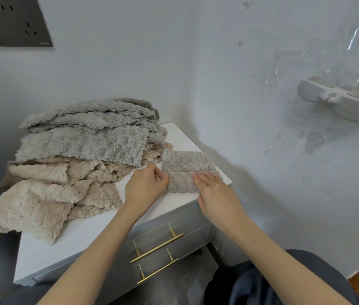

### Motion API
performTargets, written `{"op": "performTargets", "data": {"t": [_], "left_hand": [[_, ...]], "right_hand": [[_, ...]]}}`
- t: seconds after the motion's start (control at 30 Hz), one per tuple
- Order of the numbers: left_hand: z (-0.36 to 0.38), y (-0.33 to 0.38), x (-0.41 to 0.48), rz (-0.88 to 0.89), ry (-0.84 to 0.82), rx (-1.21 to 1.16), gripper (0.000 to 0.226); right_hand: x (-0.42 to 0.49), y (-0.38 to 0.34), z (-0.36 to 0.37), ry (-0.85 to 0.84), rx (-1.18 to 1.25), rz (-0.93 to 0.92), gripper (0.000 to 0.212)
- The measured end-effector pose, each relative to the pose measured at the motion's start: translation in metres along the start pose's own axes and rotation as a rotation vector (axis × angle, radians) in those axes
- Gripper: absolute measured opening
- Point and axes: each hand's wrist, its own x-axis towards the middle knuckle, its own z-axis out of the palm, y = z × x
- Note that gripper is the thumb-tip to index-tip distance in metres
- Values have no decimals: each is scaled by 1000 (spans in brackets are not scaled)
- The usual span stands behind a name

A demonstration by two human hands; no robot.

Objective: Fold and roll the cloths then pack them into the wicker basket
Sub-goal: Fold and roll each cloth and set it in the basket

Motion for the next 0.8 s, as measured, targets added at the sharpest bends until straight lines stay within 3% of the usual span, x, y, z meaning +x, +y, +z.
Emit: {"op": "performTargets", "data": {"t": [0.1,0.27,0.37,0.63,0.8], "left_hand": [[-2,0,-2,141,40,-4,3],[-7,-8,-5,442,-22,209,32],[-11,-14,-7,450,-100,256,50],[-9,-23,-2,411,-176,167,53],[-10,-17,-3,314,-159,-33,22]], "right_hand": [[-3,11,-4,-4,-28,77,57],[-1,22,-6,12,28,107,55],[0,29,-7,7,159,120,55],[8,40,-6,51,581,179,41],[9,43,-12,27,815,330,15]]}}
